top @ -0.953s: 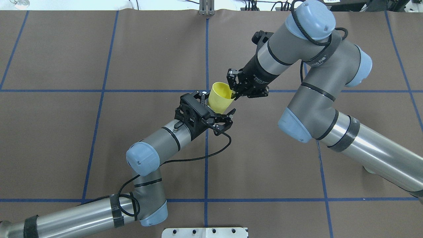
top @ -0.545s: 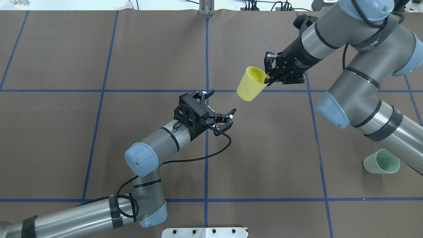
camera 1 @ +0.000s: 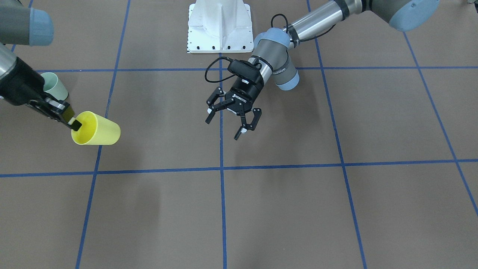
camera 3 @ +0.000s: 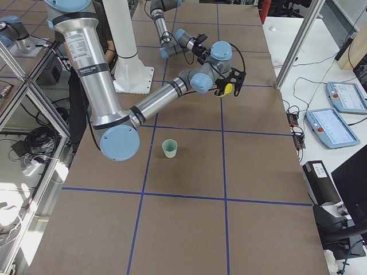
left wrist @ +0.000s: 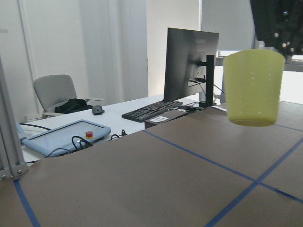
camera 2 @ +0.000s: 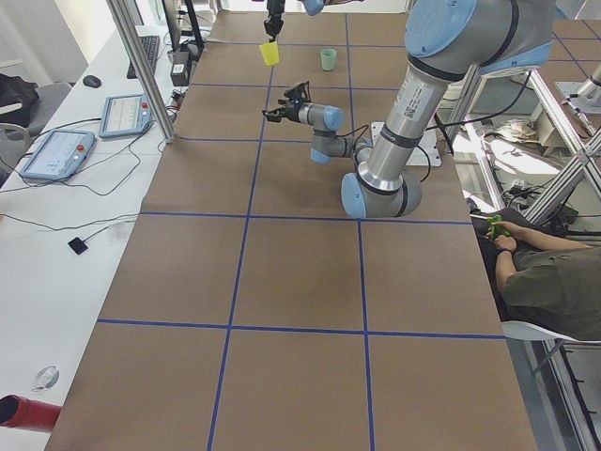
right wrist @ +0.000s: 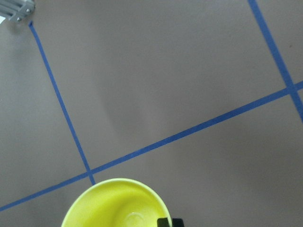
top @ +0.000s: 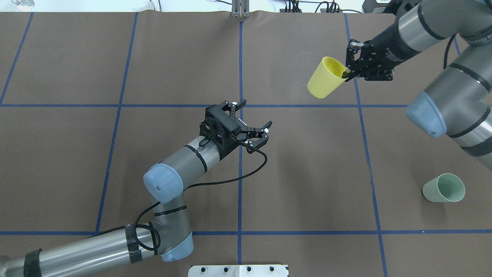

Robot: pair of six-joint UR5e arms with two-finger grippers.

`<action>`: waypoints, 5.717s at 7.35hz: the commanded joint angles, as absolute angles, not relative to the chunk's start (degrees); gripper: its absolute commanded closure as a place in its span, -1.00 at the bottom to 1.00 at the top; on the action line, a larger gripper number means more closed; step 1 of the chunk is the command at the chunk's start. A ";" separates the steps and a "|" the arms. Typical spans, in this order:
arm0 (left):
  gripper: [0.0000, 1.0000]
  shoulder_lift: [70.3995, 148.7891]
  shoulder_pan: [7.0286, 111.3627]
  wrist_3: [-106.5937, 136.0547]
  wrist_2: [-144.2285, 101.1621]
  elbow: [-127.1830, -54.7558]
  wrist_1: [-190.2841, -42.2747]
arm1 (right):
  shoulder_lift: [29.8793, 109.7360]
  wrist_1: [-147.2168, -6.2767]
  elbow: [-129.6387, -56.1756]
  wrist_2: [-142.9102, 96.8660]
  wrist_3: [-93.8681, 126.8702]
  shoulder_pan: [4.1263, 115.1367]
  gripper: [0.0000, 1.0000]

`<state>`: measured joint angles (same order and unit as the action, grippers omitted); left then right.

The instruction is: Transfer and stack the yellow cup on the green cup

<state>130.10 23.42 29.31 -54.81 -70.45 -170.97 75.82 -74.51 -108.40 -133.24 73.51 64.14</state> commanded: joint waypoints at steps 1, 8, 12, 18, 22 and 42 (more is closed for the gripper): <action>-0.98 129.90 32.12 43.35 -62.75 -67.24 -160.38 | 90.36 -74.44 -114.66 -131.85 56.25 69.33 1.00; -0.99 130.52 55.00 48.52 -104.19 -70.30 -120.37 | 112.85 -73.92 -124.54 -131.49 34.54 68.56 1.00; -0.99 129.82 58.71 48.34 -113.29 -71.10 -118.92 | 112.68 -68.12 -122.87 -128.86 34.98 60.77 1.00; -0.99 129.29 58.62 48.95 -113.12 -72.59 -118.92 | 113.64 -68.03 -122.08 -127.88 34.81 60.03 1.00; -0.99 129.20 58.62 48.96 -113.20 -72.77 -119.00 | 113.55 -67.94 -121.55 -128.06 35.07 59.94 1.00; -0.99 93.78 72.67 15.58 -133.24 -110.31 -87.72 | 86.57 -77.08 -100.55 -132.62 34.45 75.41 -0.99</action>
